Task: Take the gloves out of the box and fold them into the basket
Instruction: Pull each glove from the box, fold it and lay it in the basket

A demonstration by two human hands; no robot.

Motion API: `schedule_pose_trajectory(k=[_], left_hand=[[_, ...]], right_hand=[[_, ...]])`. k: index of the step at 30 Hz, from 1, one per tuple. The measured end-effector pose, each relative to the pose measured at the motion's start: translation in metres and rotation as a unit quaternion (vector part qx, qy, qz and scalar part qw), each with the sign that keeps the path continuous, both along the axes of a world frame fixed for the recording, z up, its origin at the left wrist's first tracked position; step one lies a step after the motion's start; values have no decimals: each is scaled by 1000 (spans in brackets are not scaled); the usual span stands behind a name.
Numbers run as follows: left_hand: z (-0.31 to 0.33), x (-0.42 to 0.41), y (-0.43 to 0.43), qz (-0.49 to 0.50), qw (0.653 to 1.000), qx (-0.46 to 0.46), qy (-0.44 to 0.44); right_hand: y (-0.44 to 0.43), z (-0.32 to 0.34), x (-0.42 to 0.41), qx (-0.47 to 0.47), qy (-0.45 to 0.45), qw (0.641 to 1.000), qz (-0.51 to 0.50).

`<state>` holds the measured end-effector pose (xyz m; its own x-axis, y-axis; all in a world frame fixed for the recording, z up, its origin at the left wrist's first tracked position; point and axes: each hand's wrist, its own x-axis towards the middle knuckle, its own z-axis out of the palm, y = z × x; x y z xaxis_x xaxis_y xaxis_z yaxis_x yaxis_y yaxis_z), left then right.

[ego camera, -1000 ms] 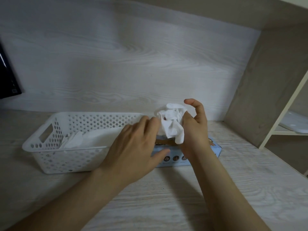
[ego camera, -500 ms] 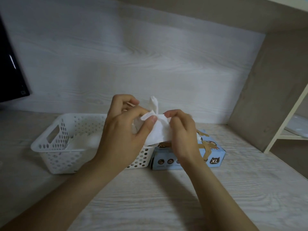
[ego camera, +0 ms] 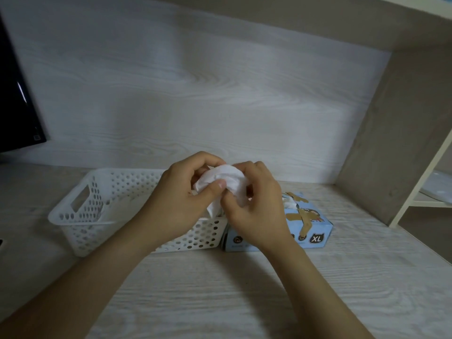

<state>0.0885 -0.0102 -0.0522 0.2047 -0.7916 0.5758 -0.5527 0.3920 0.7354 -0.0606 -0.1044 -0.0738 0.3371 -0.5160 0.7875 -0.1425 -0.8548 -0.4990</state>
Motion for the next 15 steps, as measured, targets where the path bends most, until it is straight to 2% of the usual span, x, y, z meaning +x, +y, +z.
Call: schedule_pose_trajectory(k=[2, 4, 6, 8, 12, 15], left_hand=[[-1, 2, 0, 43, 999, -8, 18], [-1, 4, -1, 74, 996, -16, 39], [-1, 4, 0, 89, 994, -16, 56], [0, 4, 0, 87, 994, -9, 72], [4, 3, 2, 41, 992, 15, 115], [8, 1, 4, 0, 989, 29, 145]], right_hand=[[-1, 0, 0, 11, -3, 999, -47], [-2, 2, -2, 25, -6, 998, -50], [0, 7, -6, 48, -4, 999, -5], [3, 14, -11, 112, -19, 991, 72], [6, 26, -19, 229, -76, 960, 140], [8, 32, -22, 325, -118, 920, 184]])
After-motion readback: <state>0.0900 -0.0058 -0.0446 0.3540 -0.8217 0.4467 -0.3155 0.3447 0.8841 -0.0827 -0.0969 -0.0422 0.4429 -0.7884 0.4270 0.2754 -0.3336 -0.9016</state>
